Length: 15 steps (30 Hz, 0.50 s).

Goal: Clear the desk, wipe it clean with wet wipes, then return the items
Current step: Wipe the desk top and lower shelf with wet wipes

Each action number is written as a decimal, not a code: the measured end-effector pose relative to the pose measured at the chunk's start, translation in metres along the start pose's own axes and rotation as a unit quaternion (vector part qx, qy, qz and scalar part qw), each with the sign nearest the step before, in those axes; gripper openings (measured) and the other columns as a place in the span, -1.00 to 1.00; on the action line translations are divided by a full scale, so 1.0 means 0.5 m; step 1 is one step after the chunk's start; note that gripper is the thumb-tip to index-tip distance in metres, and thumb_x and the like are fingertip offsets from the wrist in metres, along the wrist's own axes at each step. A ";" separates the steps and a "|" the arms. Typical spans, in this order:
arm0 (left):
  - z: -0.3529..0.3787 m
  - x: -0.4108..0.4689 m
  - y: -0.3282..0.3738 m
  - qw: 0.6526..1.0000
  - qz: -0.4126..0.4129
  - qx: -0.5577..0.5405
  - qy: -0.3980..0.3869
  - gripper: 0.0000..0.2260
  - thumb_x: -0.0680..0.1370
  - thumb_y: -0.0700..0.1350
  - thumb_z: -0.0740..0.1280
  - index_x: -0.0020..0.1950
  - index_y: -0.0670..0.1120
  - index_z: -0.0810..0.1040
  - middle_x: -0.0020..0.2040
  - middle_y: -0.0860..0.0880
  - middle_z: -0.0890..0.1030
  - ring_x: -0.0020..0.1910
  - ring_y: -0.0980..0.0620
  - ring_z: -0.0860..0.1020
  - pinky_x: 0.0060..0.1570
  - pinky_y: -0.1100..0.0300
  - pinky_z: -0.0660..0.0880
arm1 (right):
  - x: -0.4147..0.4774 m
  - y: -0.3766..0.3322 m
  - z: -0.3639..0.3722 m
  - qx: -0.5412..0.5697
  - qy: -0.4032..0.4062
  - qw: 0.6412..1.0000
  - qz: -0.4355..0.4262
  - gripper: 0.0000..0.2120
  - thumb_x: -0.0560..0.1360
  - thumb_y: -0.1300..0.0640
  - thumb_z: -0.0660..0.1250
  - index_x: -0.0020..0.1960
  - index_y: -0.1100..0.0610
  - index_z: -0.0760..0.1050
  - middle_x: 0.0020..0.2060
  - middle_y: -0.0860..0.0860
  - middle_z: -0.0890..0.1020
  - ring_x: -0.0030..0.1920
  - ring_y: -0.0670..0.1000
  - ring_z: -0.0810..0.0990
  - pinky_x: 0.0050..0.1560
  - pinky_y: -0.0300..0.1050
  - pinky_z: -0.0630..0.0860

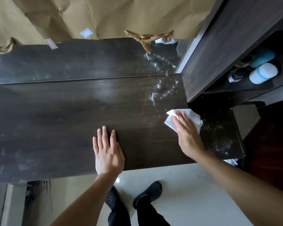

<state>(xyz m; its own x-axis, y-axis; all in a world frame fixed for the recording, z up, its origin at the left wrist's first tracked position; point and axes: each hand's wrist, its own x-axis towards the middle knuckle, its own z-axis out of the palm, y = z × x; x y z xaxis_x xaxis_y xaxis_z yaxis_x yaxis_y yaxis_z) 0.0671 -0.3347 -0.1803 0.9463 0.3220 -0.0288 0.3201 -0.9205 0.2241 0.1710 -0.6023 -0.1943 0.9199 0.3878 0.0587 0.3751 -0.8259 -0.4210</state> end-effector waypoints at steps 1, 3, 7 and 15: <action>0.000 0.000 0.000 1.000 0.000 -0.002 -0.002 -0.56 0.55 -0.11 0.03 0.38 -0.21 0.37 0.48 -0.27 0.23 0.49 -0.23 0.11 0.46 -0.15 0.03 | -0.002 -0.025 0.012 0.005 0.011 1.000 0.020 -0.45 0.43 0.52 0.18 0.40 0.28 0.29 0.41 0.21 0.32 0.45 0.21 0.23 0.44 0.09 0.15; -0.001 0.002 0.000 1.000 0.004 -0.007 -0.004 -0.56 0.54 -0.11 0.03 0.37 -0.22 0.38 0.47 -0.28 0.24 0.49 -0.24 0.12 0.46 -0.15 0.02 | -0.044 -0.115 0.046 0.024 -0.005 0.999 -0.020 -0.51 0.48 0.43 0.06 0.40 0.24 0.30 0.42 0.15 0.31 0.46 0.15 0.19 0.48 0.00 0.08; -0.008 0.013 -0.014 0.999 0.048 0.002 -0.013 -0.58 0.54 -0.11 0.04 0.30 -0.27 0.44 0.42 -0.34 0.30 0.45 -0.30 0.20 0.42 -0.20 0.12 | -0.051 -0.151 0.040 -0.005 -0.093 0.976 -0.198 -0.47 0.53 0.37 -0.04 0.45 0.11 0.27 0.48 -0.01 0.23 0.51 0.00 0.09 0.49 -0.15 -0.03; -0.018 0.048 -0.037 0.997 0.073 0.014 -0.025 -0.55 0.57 -0.05 0.01 0.39 -0.18 0.37 0.46 -0.26 0.27 0.48 -0.21 0.16 0.45 -0.11 0.07 | 0.086 -0.130 0.057 0.010 -0.002 1.000 -0.014 -0.53 0.47 0.37 0.05 0.37 0.31 0.34 0.39 0.26 0.35 0.44 0.27 0.22 0.42 0.18 0.19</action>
<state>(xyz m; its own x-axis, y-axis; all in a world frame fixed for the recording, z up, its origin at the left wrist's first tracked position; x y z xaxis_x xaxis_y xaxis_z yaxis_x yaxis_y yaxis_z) 0.0835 -0.3080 -0.1762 0.9839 0.1726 -0.0468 0.1785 -0.9630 0.2021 0.1828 -0.5204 -0.1904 0.9084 0.4125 0.0678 0.3987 -0.8064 -0.4368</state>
